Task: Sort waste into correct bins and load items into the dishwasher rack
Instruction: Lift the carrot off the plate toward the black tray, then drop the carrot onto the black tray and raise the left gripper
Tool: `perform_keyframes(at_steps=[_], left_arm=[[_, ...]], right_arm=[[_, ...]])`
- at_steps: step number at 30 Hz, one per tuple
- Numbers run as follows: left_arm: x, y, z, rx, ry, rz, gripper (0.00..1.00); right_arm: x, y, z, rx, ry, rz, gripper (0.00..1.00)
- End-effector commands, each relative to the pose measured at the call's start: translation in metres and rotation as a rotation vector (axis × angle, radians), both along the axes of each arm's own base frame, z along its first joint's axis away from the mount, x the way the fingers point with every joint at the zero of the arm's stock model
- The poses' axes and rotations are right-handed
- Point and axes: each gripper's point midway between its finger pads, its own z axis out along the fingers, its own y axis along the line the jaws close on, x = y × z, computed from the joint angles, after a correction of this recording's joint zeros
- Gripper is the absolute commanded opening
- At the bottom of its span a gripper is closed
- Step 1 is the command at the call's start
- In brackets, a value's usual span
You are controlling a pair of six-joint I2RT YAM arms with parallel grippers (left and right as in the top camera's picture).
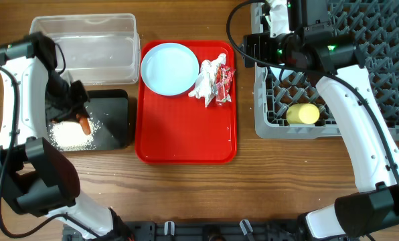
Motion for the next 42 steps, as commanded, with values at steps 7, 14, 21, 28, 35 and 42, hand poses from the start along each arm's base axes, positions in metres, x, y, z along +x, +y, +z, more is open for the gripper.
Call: perform_keyframes(at_steps=[7, 14, 21, 28, 35, 42], left_arm=[[0.004, 0.018, -0.093, 0.058, -0.078, 0.375, 0.04], [0.006, 0.019, -0.109, 0.064, -0.115, 0.378, 0.32], [0.011, 0.021, -0.092, 0.058, -0.109, 0.377, 0.54], [0.041, 0.031, -0.001, 0.065, -0.177, 0.269, 0.55], [0.048, 0.031, 0.100, 0.109, -0.422, 0.213, 0.57], [0.050, 0.009, 0.147, 0.140, -0.599, 0.122, 0.61]], right_arm=[[0.001, 0.002, -0.001, 0.003, 0.008, 0.006, 0.97], [-0.001, 0.002, -0.003, 0.002, 0.019, 0.007, 0.97], [-0.002, 0.015, 0.002, 0.039, 0.005, 0.052, 0.96], [0.001, 0.072, 0.024, 0.228, -0.067, 0.234, 0.93], [0.027, 0.150, -0.076, 0.255, 0.096, 0.220, 0.83], [0.059, 0.172, -0.170, 0.343, 0.244, 0.027, 0.72]])
